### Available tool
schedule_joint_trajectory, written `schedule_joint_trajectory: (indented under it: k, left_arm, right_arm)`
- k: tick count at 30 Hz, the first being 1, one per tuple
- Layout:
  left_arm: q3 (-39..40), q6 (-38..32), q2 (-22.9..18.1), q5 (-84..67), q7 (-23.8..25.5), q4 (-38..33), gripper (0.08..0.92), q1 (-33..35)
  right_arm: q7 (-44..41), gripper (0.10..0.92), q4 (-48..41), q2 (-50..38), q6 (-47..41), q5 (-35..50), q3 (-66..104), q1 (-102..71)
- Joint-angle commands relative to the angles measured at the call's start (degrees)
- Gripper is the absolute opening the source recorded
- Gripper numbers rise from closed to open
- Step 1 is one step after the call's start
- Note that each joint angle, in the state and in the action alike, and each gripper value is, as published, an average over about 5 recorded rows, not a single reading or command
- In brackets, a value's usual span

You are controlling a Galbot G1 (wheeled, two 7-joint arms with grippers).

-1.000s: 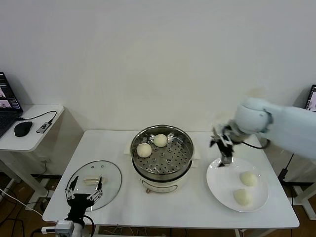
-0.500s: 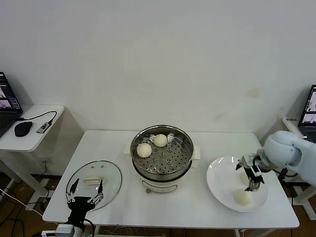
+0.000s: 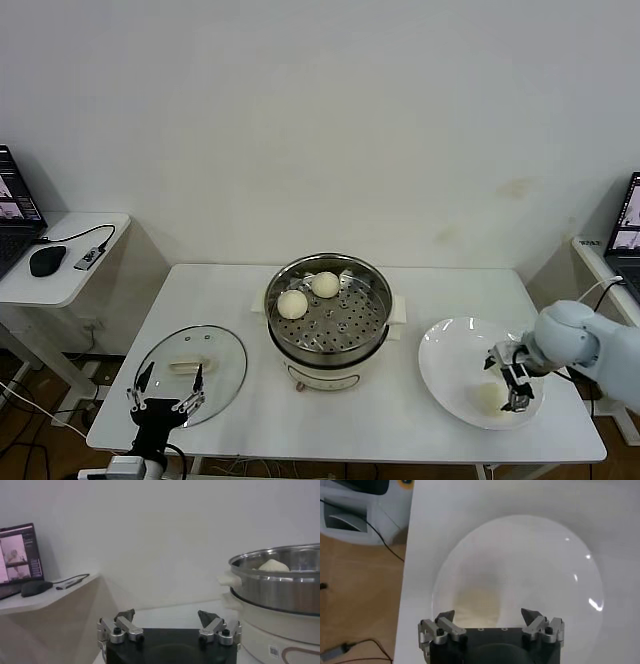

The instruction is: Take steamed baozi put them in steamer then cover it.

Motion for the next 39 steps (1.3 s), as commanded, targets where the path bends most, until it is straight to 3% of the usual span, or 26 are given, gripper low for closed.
schedule_joint_trajectory:
  k: [1,9,25,39]
  left_arm:
    - [-0.1,0.0,0.0,0.0,0.0,0.1,0.823,0.1]
    - [-0.2,0.0,-0.1,-0.1,0.0,0.4,0.823,-0.1]
    - [-0.3,0.0,0.1,-0.2,0.1,0.0,0.823,-0.1]
    - [0.0,0.0,0.2,-0.2,0.1,0.0,0.823,-0.3]
  right_arm:
    - [0.5,0.823,-4.0,1.6,0.6,-1.6,5.6,-7.1]
    - [0.4,0.806,-4.7,2.6,0.1,-1.7,5.9,-7.2]
    - [0.4,0.603,-4.4,2.8,-0.5,-1.6,7.8,-7.4]
    - [-2.4,0.595,-3.0,2.0,-0.6,4.7,0.7,10.4]
